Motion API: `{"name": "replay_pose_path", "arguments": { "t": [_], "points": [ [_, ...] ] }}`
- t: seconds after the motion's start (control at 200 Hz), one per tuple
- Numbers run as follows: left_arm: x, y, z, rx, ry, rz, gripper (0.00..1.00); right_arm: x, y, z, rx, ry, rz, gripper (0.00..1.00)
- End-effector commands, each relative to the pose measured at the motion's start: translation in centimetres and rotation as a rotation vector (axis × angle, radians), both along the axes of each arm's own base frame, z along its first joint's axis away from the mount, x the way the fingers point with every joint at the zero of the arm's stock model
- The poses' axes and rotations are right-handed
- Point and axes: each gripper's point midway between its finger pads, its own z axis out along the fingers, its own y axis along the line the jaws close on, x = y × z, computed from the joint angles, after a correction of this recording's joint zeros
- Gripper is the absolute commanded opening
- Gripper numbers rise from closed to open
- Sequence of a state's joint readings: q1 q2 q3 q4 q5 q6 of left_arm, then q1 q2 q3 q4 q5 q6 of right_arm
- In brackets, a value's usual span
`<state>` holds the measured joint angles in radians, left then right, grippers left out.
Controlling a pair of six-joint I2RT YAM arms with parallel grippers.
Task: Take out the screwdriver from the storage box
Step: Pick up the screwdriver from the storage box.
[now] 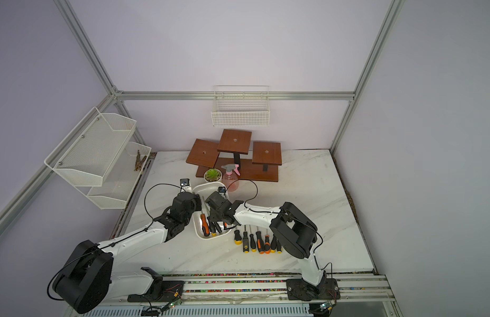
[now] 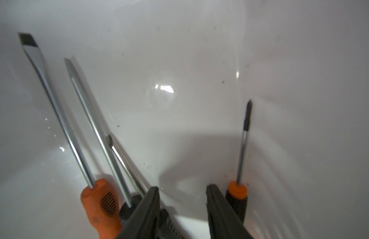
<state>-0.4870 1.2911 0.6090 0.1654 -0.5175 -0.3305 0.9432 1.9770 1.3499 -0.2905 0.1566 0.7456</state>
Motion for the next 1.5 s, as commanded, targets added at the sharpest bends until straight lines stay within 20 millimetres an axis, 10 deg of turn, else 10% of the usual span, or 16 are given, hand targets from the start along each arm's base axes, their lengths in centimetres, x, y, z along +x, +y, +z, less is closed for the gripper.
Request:
{"name": "replay_pose_path", "arguments": {
  "t": [0.0,0.59,1.18,1.495],
  "points": [
    [0.7,-0.3,2.1,-0.008,-0.06,0.0,0.0,-0.5,-0.9,-1.9,-0.058,0.029,0.021,0.43],
    [0.8,-0.3,2.1,-0.009,-0.056,0.003,0.0,-4.2,-1.5,-3.3,-0.186,0.05,0.161,0.42],
    [0.8,-0.2,2.1,-0.007,-0.057,0.004,0.0,-7.1,0.9,0.6,-0.11,-0.031,0.302,0.41],
    [0.8,-0.3,2.1,-0.009,-0.057,0.002,0.0,-6.3,0.5,-0.4,-0.176,-0.034,0.269,0.41]
  ]
}}
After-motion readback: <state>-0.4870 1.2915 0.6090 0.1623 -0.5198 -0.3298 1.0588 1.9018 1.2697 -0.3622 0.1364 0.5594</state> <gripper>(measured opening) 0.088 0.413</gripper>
